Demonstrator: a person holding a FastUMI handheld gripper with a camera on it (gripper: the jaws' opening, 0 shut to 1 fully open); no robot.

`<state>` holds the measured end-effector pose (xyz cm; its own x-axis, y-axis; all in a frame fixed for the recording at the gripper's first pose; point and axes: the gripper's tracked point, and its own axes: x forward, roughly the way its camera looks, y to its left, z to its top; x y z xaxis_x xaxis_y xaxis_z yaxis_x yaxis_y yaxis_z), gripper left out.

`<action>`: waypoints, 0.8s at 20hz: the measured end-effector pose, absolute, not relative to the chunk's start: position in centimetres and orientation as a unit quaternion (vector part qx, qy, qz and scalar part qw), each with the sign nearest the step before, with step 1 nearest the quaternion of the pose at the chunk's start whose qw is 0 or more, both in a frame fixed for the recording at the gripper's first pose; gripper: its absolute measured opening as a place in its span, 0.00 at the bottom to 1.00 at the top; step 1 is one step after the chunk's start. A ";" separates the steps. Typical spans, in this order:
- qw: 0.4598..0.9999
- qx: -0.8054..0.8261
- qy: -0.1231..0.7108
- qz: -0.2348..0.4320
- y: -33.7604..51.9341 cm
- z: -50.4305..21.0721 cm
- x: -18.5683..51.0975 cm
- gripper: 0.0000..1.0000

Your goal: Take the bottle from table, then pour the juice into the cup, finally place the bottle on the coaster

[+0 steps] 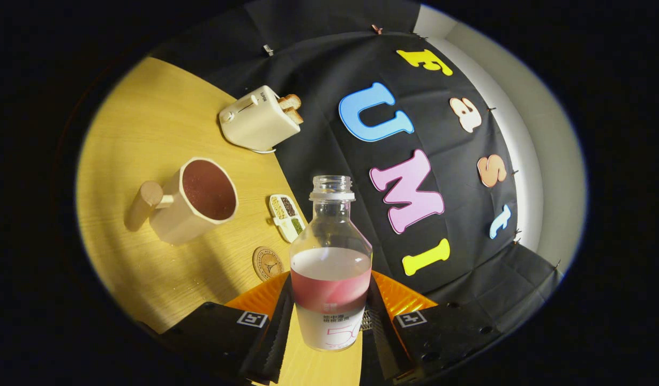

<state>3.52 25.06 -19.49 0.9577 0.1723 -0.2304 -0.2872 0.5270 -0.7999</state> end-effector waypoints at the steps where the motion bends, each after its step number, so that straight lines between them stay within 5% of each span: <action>1: 0.867 -0.475 0.063 0.135 25.1 -19.7 3.4 0.71; 16: 0.813 -0.558 0.052 0.159 26.0 -22.3 2.9 0.71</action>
